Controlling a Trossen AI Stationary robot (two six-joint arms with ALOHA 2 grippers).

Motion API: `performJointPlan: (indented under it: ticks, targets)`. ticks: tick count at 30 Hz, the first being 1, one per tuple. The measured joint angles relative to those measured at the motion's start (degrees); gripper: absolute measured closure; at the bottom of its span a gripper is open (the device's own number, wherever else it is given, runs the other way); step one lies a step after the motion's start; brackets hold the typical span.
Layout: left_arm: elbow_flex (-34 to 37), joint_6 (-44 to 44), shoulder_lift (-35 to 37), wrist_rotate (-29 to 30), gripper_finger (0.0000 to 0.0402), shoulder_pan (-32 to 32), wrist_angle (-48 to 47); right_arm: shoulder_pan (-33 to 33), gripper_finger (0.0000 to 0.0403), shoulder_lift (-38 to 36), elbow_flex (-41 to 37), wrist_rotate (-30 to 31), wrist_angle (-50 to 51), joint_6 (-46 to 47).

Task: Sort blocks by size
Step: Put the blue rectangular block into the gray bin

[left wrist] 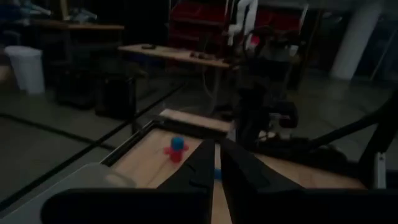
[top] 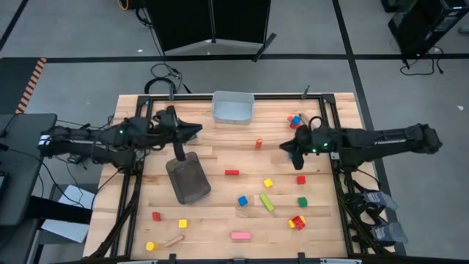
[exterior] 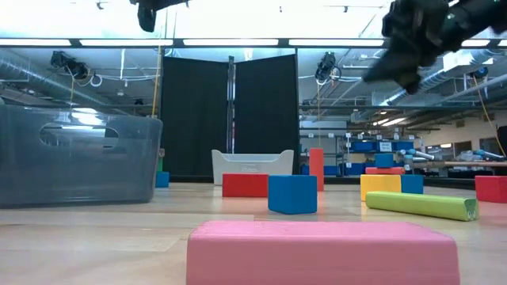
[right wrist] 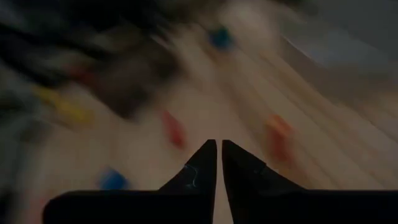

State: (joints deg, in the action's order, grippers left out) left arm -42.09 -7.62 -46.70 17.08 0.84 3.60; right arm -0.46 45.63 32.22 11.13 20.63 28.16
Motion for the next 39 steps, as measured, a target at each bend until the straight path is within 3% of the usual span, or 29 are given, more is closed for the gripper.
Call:
performJointPlan:
  ticks: [4, 8, 14, 22, 27, 39]
  targets:
    - [-0.1, 0.1, 2.3, -0.4, 0.0340, 0.5, -2.4, 3.3, 0.0351, 5.0, 5.5, 9.7, 17.6, 9.3]
    - [2.3, 0.1, 6.3, 1.7, 0.0300, 1.1, -1.9, 5.8, 0.0315, 10.8, 6.1, 12.3, 24.4, 17.0]
    - [7.8, -1.0, 10.3, 6.6, 0.0249, 1.2, -1.2, 7.4, 0.0226, 18.8, 6.1, 18.0, 27.9, 25.7]
    - [11.4, -3.2, 10.3, 7.0, 0.0239, 1.2, 1.1, 7.8, 0.0132, 20.8, 6.1, 19.8, 28.3, 29.3]
    - [13.5, -5.7, 10.3, 8.4, 0.0239, 1.2, 1.2, 7.9, 0.0113, 20.8, 6.1, 20.5, 29.5, 33.8]
    - [17.3, -7.9, 10.3, 8.7, 0.0239, 1.2, 4.4, 7.4, 0.0115, 26.3, 6.0, 20.6, 27.8, 36.2]
